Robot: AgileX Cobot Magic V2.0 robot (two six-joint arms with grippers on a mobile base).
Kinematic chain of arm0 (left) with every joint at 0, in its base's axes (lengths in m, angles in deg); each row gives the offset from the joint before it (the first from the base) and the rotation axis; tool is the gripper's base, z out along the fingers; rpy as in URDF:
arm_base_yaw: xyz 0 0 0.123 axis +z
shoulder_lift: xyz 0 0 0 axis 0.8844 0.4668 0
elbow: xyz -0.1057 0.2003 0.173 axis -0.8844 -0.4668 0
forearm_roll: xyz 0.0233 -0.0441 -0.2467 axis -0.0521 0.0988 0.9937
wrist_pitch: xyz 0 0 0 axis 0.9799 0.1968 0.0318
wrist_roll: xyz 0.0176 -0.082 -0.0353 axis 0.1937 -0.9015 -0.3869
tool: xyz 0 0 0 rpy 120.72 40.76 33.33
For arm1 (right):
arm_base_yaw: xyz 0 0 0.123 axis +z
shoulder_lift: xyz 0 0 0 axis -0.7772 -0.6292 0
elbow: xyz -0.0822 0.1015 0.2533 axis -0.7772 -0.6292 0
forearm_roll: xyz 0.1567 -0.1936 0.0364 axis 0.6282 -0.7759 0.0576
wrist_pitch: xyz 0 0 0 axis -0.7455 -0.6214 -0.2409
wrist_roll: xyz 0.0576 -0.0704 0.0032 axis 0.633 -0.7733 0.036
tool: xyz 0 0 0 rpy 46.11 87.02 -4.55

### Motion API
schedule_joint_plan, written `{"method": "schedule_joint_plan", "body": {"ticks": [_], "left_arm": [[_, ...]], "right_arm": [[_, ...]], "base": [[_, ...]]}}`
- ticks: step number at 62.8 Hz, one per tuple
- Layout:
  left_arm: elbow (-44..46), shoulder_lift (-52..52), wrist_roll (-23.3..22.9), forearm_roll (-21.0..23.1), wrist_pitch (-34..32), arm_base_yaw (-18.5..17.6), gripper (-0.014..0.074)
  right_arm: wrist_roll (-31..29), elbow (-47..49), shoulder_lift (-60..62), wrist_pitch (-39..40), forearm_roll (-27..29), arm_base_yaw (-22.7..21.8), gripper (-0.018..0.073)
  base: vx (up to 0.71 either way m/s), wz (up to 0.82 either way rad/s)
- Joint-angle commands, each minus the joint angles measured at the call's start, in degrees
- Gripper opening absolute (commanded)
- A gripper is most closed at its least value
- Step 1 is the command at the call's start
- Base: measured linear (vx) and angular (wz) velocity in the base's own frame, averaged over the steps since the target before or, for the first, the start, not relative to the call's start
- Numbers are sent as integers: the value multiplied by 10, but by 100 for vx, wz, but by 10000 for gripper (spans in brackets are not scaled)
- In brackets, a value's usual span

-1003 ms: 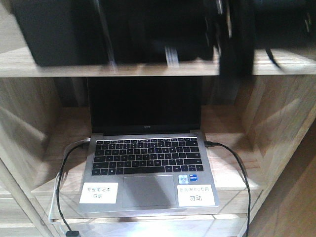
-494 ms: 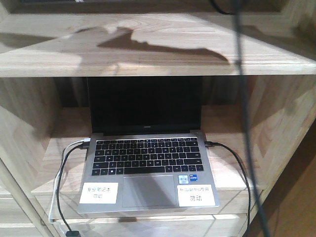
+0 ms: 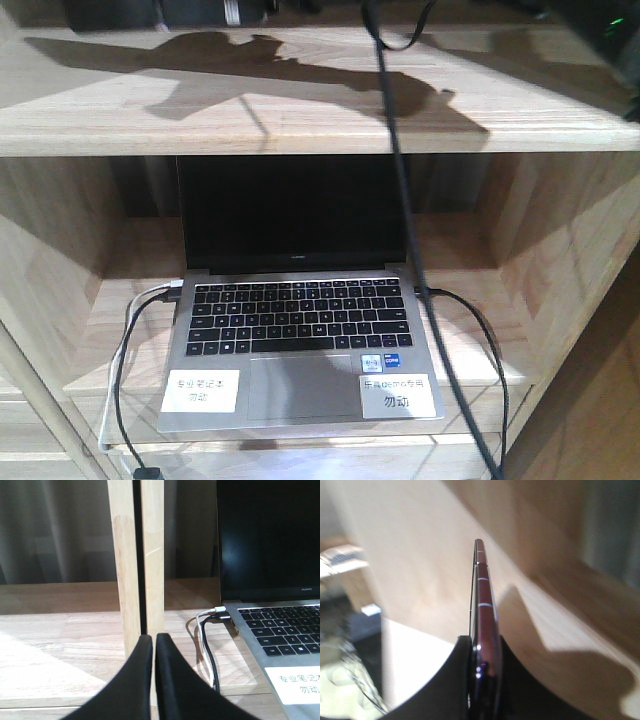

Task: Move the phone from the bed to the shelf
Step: 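Raise the right gripper with the phone above the upper shelf board, then lower the phone flat onto the upper shelf and open the right gripper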

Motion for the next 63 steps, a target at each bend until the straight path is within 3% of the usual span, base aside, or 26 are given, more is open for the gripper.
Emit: {"method": "schedule_joint_plan", "body": {"ticks": [1, 19, 40, 50, 63], "left_arm": [[-1, -3, -2, 4, -42, -1, 1], [-1, -3, -2, 4, -42, -1, 1], [-1, -3, -2, 4, -42, -1, 1], [-1, -3, -2, 4, -42, -1, 1], [-1, -3, -2, 4, -42, -1, 1]], "right_arm": [[2, 20, 27, 36, 10, 0, -4], [41, 19, 24, 54, -97, 0, -3], [41, 19, 22, 62, -113, 0, 50], [41, 19, 22, 63, -116, 0, 214], [65, 19, 22, 80, -128, 0, 529]], "base": [[0, 0], [0, 0], [0, 0], [0, 0], [0, 0]]}}
